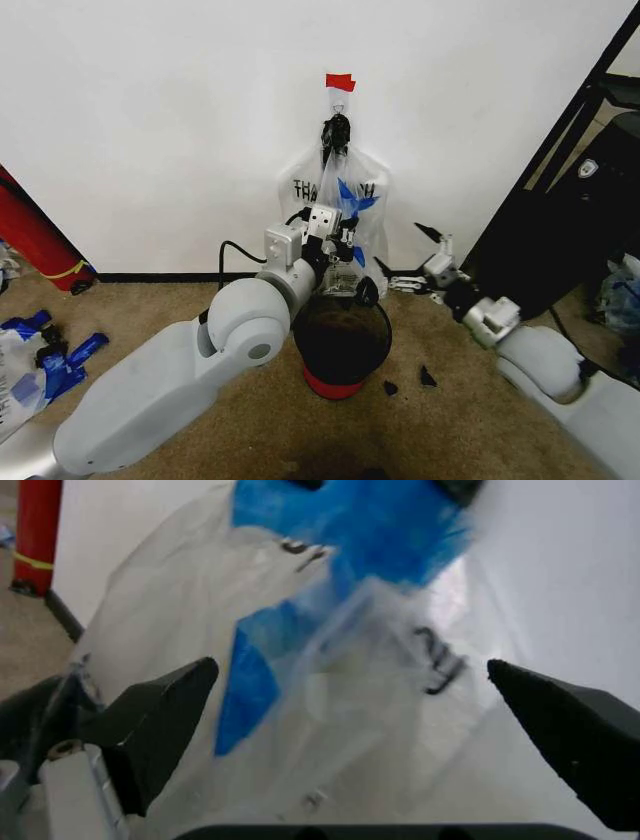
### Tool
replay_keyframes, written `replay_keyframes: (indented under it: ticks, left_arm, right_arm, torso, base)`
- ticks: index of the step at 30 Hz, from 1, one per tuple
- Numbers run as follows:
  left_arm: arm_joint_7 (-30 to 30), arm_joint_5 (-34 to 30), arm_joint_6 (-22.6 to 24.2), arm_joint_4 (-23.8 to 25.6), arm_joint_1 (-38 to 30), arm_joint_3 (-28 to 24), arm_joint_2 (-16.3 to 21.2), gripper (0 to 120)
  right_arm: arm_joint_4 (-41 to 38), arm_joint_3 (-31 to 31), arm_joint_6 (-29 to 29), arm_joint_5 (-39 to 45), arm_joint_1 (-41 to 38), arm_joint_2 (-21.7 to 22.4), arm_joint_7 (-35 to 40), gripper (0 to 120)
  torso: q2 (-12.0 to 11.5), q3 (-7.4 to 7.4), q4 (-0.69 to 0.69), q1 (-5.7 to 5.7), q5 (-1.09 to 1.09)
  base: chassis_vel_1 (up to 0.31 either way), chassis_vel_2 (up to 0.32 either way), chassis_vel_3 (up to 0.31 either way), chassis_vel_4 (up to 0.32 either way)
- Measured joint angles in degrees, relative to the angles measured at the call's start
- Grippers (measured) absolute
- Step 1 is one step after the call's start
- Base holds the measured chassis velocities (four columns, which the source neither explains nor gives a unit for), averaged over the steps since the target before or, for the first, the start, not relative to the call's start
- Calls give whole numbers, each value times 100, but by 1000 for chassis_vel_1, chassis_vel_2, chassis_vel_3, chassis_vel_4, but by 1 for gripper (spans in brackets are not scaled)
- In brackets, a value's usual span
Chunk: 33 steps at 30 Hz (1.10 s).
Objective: Pick up the garbage bag from the wall and place it over the trash bin.
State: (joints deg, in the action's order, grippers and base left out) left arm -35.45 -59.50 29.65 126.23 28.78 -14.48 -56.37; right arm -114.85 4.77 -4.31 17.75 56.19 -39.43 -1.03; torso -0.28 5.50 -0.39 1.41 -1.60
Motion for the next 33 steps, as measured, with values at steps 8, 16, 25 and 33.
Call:
replay_keyframes:
  ticks: [8,16,25,33]
  left_arm:
    - [-29,-62,18,41,-53,-34,-31,0]
    - [-43,-93,24,54,-101,-68,-39,0]
    - [-85,-167,30,90,-105,-75,-45,0]
    - [-106,-228,35,131,-128,-65,-37,0]
  right_arm:
    - [379,-575,5,-399,-548,-308,64,100]
    - [480,-786,214,-1376,-884,-436,190,93]
    - [475,-1070,684,-1758,-1216,-502,264,88]
    - [492,-1278,923,-1855,-1489,-462,266,66]
  torso:
    - [0,0,-2,0,-1]
    - [0,-1,0,0,-1]
    - [0,-1,0,0,-1]
    - [0,-1,0,0,-1]
  base:
    - [0,0,0,0]
    - [0,0,0,0]
    - [0,0,0,0]
    - [0,0,0,0]
